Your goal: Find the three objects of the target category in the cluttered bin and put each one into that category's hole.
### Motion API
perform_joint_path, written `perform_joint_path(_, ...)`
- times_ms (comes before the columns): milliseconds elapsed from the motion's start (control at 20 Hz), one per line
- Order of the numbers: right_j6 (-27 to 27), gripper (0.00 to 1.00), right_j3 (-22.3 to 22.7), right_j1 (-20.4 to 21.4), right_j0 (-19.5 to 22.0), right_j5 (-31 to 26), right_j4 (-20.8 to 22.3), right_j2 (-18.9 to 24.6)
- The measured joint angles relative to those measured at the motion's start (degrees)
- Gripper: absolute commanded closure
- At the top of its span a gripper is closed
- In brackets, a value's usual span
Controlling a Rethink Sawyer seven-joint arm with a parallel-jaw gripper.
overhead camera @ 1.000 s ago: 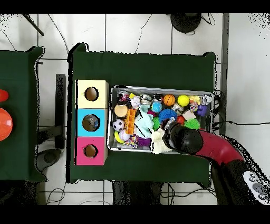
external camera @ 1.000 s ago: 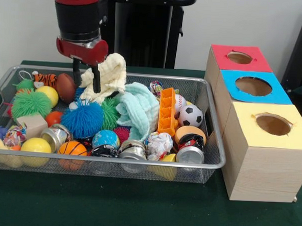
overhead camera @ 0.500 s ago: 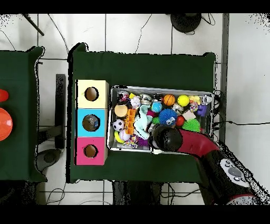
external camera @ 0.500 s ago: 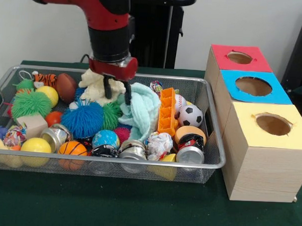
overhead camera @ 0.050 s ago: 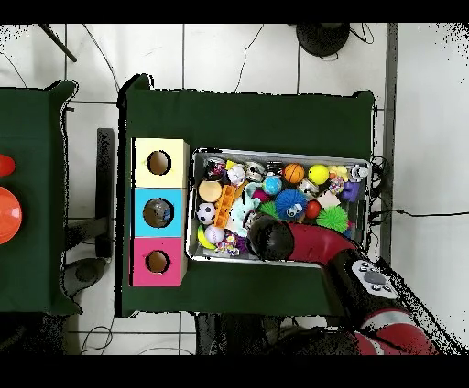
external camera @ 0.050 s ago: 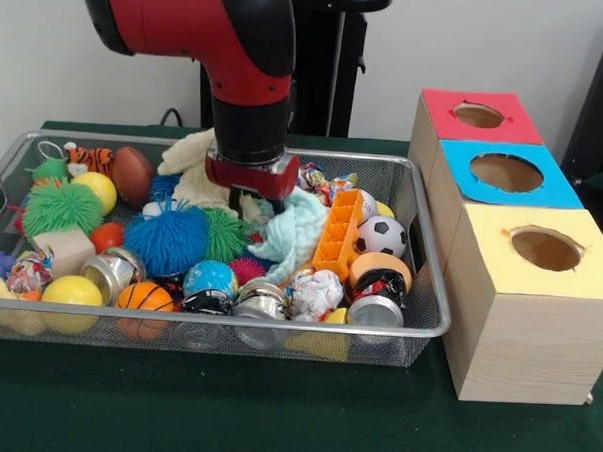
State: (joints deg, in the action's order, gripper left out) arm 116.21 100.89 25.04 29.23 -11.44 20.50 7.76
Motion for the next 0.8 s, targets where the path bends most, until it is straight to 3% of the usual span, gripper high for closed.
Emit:
perform_joint_path(150, 0.0, 0.0, -0.3, -0.9, -1.2, 4.1, 0.7, -1.0)
perform_joint_path(400, 0.0, 0.0, -0.3, -1.0, -1.3, 4.8, 1.3, -1.4)
perform_joint_path(450, 0.0, 1.0, -0.5, -1.0, -1.3, 4.8, 2.0, -1.4)
perform_joint_path(800, 0.0, 1.0, -1.0, -0.9, -1.3, 4.5, 2.3, -1.6)
